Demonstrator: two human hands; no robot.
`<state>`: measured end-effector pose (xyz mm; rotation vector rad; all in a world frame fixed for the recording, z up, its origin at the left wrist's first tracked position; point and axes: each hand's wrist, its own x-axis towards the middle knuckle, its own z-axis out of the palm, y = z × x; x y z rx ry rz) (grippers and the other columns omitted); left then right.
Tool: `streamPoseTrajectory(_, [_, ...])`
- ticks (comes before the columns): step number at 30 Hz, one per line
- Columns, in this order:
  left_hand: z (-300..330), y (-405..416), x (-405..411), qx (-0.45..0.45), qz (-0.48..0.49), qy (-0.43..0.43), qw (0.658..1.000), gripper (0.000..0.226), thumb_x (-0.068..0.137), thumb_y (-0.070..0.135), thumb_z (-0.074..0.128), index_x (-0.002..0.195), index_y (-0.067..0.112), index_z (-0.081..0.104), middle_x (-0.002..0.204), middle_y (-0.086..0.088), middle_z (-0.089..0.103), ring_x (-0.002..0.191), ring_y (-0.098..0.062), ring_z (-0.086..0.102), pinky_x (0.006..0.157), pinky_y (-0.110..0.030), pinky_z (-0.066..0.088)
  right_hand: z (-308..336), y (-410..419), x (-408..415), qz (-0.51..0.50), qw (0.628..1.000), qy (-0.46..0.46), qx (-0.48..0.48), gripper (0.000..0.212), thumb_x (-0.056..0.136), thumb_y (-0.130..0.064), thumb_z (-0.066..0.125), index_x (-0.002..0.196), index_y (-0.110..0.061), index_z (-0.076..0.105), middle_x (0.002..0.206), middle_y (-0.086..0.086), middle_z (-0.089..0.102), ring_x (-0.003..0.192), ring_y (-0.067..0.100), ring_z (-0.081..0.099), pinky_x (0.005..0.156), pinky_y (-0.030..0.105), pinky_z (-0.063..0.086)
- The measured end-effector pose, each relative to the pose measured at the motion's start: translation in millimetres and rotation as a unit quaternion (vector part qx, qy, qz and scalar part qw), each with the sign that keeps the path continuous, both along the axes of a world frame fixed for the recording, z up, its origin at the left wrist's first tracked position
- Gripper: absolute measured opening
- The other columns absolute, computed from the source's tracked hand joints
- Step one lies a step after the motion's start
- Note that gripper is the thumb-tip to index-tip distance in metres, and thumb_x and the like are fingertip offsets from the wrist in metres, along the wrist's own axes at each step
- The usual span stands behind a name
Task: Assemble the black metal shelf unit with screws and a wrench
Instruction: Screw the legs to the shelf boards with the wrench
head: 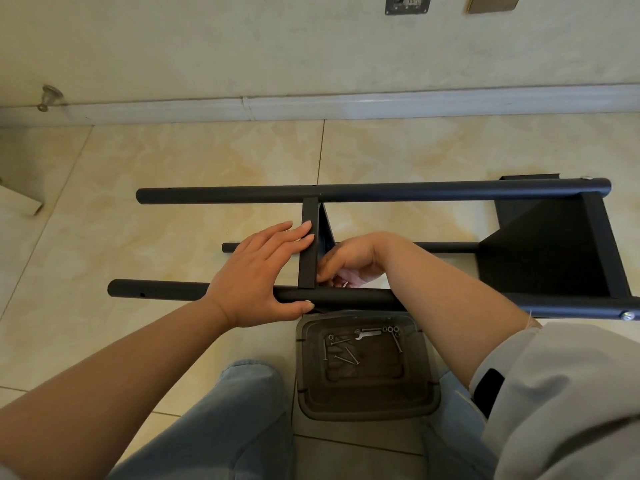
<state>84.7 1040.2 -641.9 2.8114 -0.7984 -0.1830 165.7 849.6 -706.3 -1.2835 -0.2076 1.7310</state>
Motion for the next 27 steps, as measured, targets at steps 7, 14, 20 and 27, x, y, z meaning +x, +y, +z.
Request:
streamPoseTrajectory(7, [0.5, -0.4, -0.2, 0.003, 0.005, 0.006, 1.0, 0.091, 0.069, 0.073, 0.049, 0.145, 0.026, 0.03, 0.149, 0.017, 0.015, 0.14, -0.014, 0.02, 0.11, -0.038, 0.021, 1.4, -0.8, -1.0, -0.004, 1.0, -0.004, 0.013, 0.01, 0.084, -0.016, 0.055, 0.093, -0.011, 0.055, 0.083, 0.006, 0.052, 0.076, 0.016, 0.05, 0.073, 0.025, 0.044])
streamPoseTrajectory(14, [0.4, -0.7, -0.3, 0.003, 0.005, 0.004, 1.0, 0.091, 0.069, 0.073, 0.049, 0.145, 0.025, 0.031, 0.149, 0.016, 0.017, 0.14, -0.015, 0.021, 0.11, -0.038, 0.021, 3.1, -0.6, -2.3, -0.011, 1.0, -0.018, 0.007, 0.008, 0.094, -0.01, 0.047, 0.097, -0.01, 0.055, 0.086, 0.007, 0.053, 0.077, 0.016, 0.051, 0.072, 0.024, 0.047])
streamPoseTrajectory(20, [-0.1, -0.2, -0.2, 0.006, -0.001, -0.001, 1.0, 0.091, 0.069, 0.073, 0.049, 0.144, 0.025, 0.031, 0.15, 0.016, 0.018, 0.139, -0.015, 0.022, 0.11, -0.037, 0.022, 4.0, 3.6, -5.2, -0.034, 0.999, -0.014, -0.003, 0.01, 0.095, -0.007, 0.045, 0.091, -0.008, 0.054, 0.077, 0.006, 0.049, 0.071, 0.016, 0.049, 0.071, 0.025, 0.043])
streamPoseTrajectory(27, [-0.1, -0.3, 0.4, 0.008, -0.001, -0.005, 1.0, 0.09, 0.07, 0.072, 0.049, 0.144, 0.024, 0.033, 0.151, 0.009, 0.026, 0.139, -0.016, 0.024, 0.109, -0.038, 0.023, 9.0, 2.9, -5.8, -0.026, 0.999, -0.032, -0.005, 0.012, 0.096, -0.009, 0.045, 0.096, -0.006, 0.056, 0.078, 0.007, 0.056, 0.074, 0.017, 0.054, 0.073, 0.027, 0.047])
